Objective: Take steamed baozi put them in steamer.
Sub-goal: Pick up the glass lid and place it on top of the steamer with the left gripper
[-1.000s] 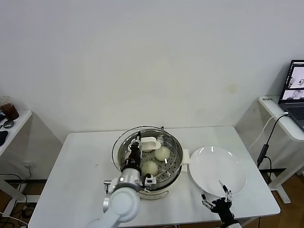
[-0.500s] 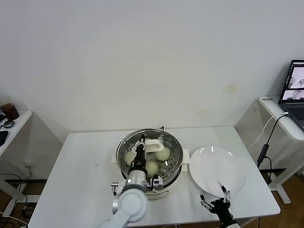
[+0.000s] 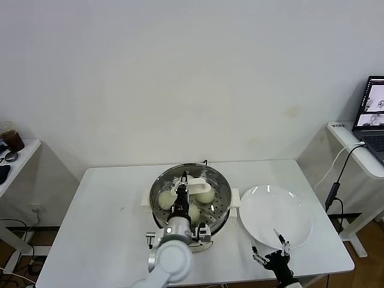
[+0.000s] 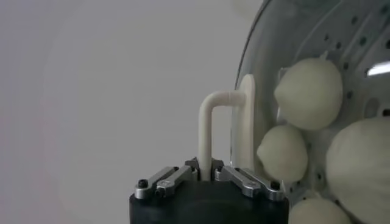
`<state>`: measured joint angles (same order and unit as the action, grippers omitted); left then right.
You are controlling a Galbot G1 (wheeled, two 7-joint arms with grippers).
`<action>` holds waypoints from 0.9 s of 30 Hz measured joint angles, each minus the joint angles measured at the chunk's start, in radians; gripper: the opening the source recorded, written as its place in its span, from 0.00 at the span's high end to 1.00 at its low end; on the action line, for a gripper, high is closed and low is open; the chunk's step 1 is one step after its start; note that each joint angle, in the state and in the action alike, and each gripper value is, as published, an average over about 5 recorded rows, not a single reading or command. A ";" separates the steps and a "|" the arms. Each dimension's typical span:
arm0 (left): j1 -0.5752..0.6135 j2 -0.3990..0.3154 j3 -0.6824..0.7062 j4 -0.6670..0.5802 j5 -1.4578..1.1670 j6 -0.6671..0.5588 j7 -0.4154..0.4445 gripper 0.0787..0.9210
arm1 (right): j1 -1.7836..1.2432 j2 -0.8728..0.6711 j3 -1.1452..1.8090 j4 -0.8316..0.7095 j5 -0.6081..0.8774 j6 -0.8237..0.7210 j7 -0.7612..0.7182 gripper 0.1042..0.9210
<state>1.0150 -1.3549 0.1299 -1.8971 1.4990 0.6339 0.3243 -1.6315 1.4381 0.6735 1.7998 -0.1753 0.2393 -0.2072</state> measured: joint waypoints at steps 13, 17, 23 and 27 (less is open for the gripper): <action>0.040 0.004 -0.028 -0.041 -0.077 -0.018 -0.052 0.63 | -0.007 -0.003 -0.001 0.005 0.000 -0.002 -0.001 0.12; 0.087 0.013 -0.049 -0.098 -0.146 -0.043 -0.097 0.49 | -0.013 -0.007 0.000 0.008 0.000 -0.002 -0.003 0.12; 0.220 0.039 -0.114 -0.227 -0.356 -0.102 -0.189 0.28 | -0.024 -0.019 -0.004 0.014 0.004 0.001 -0.006 0.12; 0.352 0.050 -0.178 -0.317 -0.574 -0.183 -0.255 0.16 | -0.033 -0.032 -0.010 0.023 0.014 0.005 -0.008 0.12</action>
<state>1.3669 -1.3051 -0.0485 -2.2141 0.9253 0.4510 0.0692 -1.6644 1.4063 0.6637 1.8231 -0.1609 0.2445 -0.2155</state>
